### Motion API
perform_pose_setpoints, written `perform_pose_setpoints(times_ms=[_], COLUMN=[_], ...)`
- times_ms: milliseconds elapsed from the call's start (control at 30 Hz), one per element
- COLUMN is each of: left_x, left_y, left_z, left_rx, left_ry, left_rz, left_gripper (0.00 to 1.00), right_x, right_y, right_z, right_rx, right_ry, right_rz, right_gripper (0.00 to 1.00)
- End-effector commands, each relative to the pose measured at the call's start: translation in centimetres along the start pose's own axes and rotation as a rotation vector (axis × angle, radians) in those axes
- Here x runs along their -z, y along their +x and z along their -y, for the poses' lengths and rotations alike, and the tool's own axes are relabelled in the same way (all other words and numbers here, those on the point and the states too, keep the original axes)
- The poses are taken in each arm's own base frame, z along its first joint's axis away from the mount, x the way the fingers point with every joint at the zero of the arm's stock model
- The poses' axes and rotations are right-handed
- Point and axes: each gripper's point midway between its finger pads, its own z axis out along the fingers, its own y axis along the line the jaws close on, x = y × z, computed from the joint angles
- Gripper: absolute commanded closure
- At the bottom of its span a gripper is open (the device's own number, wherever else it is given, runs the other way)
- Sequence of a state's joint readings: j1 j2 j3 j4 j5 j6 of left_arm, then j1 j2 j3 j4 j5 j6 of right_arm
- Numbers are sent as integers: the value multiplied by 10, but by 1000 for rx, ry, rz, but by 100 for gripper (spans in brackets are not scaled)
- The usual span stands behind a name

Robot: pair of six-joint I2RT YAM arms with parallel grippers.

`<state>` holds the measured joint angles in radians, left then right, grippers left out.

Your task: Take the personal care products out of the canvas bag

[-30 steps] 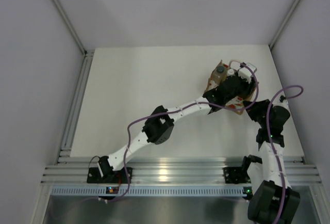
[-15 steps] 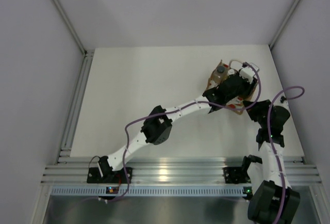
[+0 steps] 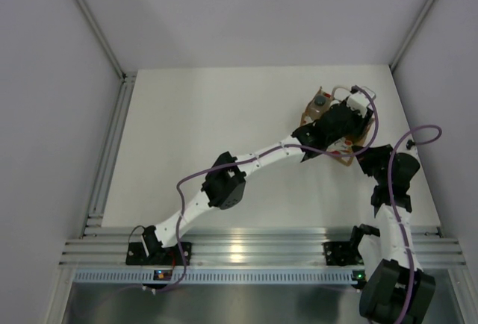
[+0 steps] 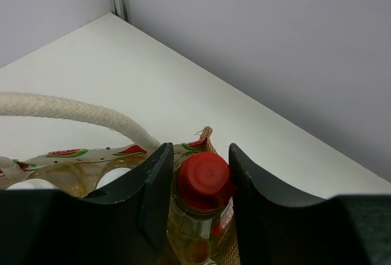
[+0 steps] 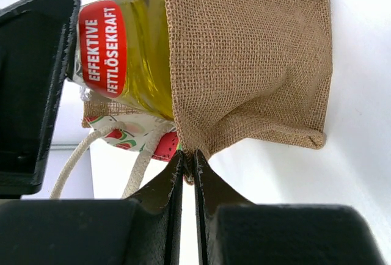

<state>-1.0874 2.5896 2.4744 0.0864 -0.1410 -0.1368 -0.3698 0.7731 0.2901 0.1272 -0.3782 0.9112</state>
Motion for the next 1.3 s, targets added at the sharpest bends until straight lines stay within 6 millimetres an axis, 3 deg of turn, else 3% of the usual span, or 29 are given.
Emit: perform_pose_setpoints(times_ms=[0,500,600,733,867,900,967,1033,1067,1133,1267], left_x=[81,142,150,152,139,127,111,100,89,81,55], left_y=[-243,-333,-344,-343,-306,-279,-250,-236,-218,-210,-174], left_z=[70,61,57,53,48,45,43,41,40,38,24], left_rx=[161,148,144,116,85,69,61,54,48,55,97], left_ry=[196,165,143,121,97,79,63,54,51,61,81], left_rz=[502,661,674,647,540,483,431,387,357,347,290], left_gripper=[100,100,100,100,100,100,99,75,65,46,46], right_x=[-1,-3,-3,-3,-3,-3,-3,-3,-3,-3,-1], right_y=[6,1,-1,-2,-3,-3,-2,-1,-1,-2,-2], right_z=[45,50,48,46,44,44,43,43,42,40,38], right_rx=[-22,-18,-16,-17,-9,-8,-2,5,6,10,20], right_ry=[180,209,205,200,189,190,183,180,176,170,163], right_rz=[2,23,27,23,21,22,12,5,3,2,0], right_gripper=[100,100,100,100,100,100,100,100,100,100,100])
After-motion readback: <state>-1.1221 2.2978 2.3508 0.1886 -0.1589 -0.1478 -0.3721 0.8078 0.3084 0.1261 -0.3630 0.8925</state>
